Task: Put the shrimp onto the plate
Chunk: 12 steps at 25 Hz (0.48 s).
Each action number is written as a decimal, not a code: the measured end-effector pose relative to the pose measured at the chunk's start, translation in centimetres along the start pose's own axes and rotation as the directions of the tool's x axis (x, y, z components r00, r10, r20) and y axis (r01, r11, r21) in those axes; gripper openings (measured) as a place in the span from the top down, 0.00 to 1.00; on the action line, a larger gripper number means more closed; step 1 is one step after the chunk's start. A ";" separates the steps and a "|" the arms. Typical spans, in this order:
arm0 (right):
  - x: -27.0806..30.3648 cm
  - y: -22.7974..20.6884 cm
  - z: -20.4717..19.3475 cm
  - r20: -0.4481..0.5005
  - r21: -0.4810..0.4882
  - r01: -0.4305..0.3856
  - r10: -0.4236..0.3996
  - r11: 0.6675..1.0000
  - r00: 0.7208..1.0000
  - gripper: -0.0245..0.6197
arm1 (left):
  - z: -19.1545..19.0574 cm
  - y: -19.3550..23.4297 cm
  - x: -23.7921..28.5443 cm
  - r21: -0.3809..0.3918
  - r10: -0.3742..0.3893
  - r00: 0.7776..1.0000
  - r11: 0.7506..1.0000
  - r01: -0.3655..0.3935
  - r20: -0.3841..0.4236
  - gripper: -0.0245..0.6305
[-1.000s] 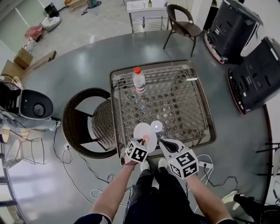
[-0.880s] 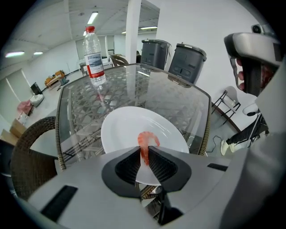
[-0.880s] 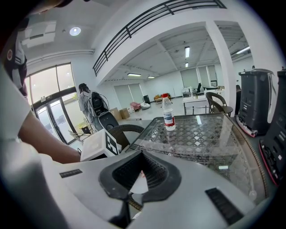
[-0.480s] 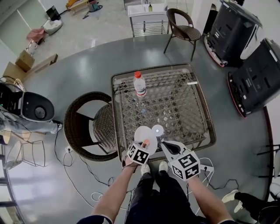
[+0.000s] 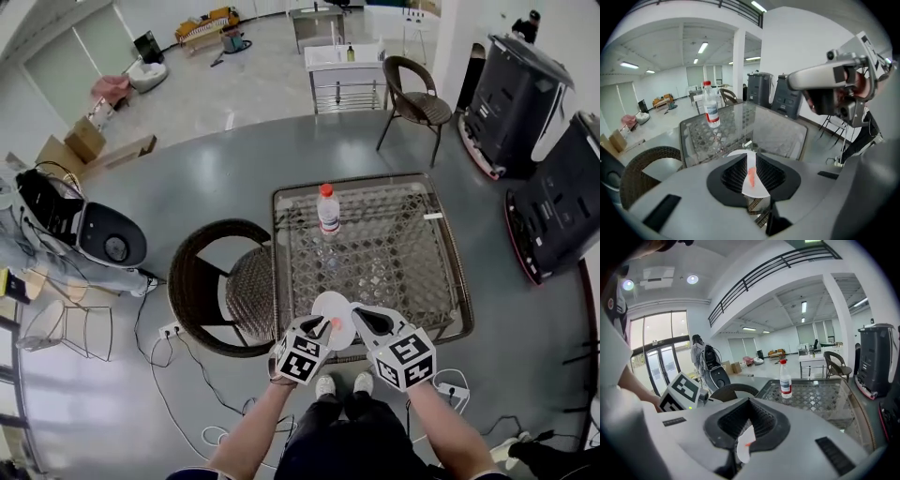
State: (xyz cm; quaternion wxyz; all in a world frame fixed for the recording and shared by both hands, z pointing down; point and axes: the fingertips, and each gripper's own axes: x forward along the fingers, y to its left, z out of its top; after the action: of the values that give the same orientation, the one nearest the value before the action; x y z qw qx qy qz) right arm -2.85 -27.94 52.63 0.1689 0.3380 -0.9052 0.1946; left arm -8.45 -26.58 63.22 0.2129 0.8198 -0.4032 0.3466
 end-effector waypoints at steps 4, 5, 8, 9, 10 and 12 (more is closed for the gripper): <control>0.3 1.2 3.3 0.063 -0.053 -0.029 0.033 0.998 0.997 0.95 | 3.7 0.0 -4.1 -0.023 0.013 0.986 1.000 -0.009 0.165 0.87; 0.3 1.5 4.1 0.077 -0.064 -0.035 0.040 0.997 0.996 0.95 | 4.7 0.1 -5.1 -0.030 0.021 0.978 0.999 -0.015 0.206 0.89; 0.5 2.3 5.9 0.110 -0.096 -0.052 0.062 0.994 0.992 0.95 | 7.5 0.0 -8.1 -0.040 0.038 0.948 0.999 -0.026 0.316 0.94; 0.5 2.7 6.3 0.117 -0.106 -0.055 0.068 0.993 0.991 0.95 | 8.2 -0.2 -9.0 -0.037 0.036 0.938 0.999 -0.025 0.344 0.95; 0.4 3.0 6.7 0.123 -0.115 -0.058 0.072 0.992 0.990 0.95 | 8.9 -0.5 -9.9 -0.035 0.032 0.929 0.999 -0.021 0.369 0.95; 0.0 3.7 7.3 0.134 -0.127 -0.062 0.079 0.990 0.988 0.95 | 10.0 -1.0 -11.6 -0.031 0.021 0.910 0.999 -0.009 0.415 0.95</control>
State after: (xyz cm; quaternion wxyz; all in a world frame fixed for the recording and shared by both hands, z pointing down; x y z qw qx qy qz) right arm -6.67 -28.77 45.48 0.1190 0.3075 -0.9364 0.1204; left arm -8.71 -26.24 47.87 0.1312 0.8686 -0.4502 0.1603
